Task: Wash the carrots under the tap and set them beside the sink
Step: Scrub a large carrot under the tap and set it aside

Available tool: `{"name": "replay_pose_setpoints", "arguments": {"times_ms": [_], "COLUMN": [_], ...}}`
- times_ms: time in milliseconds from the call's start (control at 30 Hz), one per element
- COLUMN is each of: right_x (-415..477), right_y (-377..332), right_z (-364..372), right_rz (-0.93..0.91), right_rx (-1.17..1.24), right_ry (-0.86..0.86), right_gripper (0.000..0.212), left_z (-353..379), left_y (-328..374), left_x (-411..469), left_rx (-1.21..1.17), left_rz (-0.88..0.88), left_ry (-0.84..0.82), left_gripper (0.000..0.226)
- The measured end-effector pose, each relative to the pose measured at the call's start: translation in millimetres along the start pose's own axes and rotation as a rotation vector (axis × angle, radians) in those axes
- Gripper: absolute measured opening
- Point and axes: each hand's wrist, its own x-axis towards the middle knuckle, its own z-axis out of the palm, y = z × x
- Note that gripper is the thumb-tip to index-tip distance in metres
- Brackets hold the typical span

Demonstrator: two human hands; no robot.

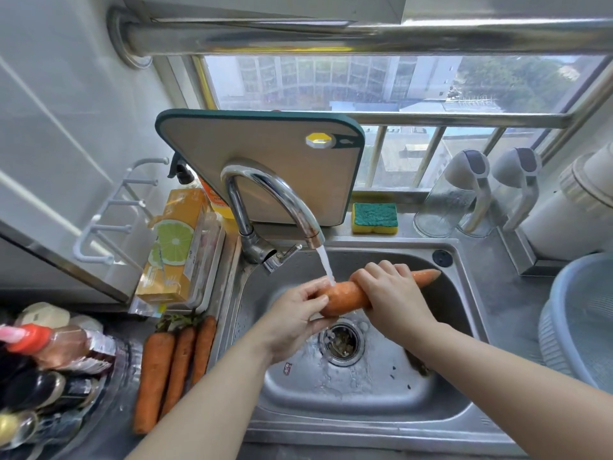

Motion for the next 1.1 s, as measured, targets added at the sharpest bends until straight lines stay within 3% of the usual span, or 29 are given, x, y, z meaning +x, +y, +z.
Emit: {"name": "replay_pose_setpoints", "arguments": {"times_ms": [67, 167, 267, 333, 467, 567, 667, 733, 933, 1100], "right_x": [0, 1, 4, 6, 17, 26, 29, 31, 35, 33], "right_y": [-2, -9, -22, -27, -21, -13, -6, -2, -2, -16], "right_z": [-4, -12, -19, -23, -30, -32, -32, -33, -36, -39], "right_rz": [-0.044, -0.168, -0.300, -0.244, -0.098, -0.038, 0.053, 0.070, 0.038, 0.034], "right_rx": [-0.063, -0.123, -0.084, 0.005, 0.009, 0.098, 0.378, 0.425, 0.408, 0.651], "right_ry": [0.024, 0.014, -0.180, -0.348, -0.456, -0.632, -0.834, -0.900, -0.867, -0.838], "right_gripper": [0.036, 0.028, 0.023, 0.027, 0.037, 0.054, 0.055, 0.055, 0.054, 0.029], "left_z": [-5, -7, -2, 4, 9, 1, -13, -21, -27, -17], "left_y": [2, 8, 12, 12, 7, 3, -1, -3, -6, -9], "left_x": [-1, -4, -5, -7, -9, -10, -13, -15, -13, -3], "left_rx": [0.028, 0.634, 1.097, 1.307, 1.622, 1.721, 1.772, 1.754, 1.683, 1.542], "left_rz": [-0.023, 0.041, 0.017, 0.035, 0.258, 0.375, 0.418, 0.411, 0.335, 0.479], "left_ry": [-0.033, -0.096, -0.149, -0.052, 0.176, 0.229, 0.286, 0.315, 0.348, 0.142], "left_gripper": [0.036, 0.028, 0.029, 0.027, 0.034, 0.044, 0.046, 0.045, 0.040, 0.032]}}
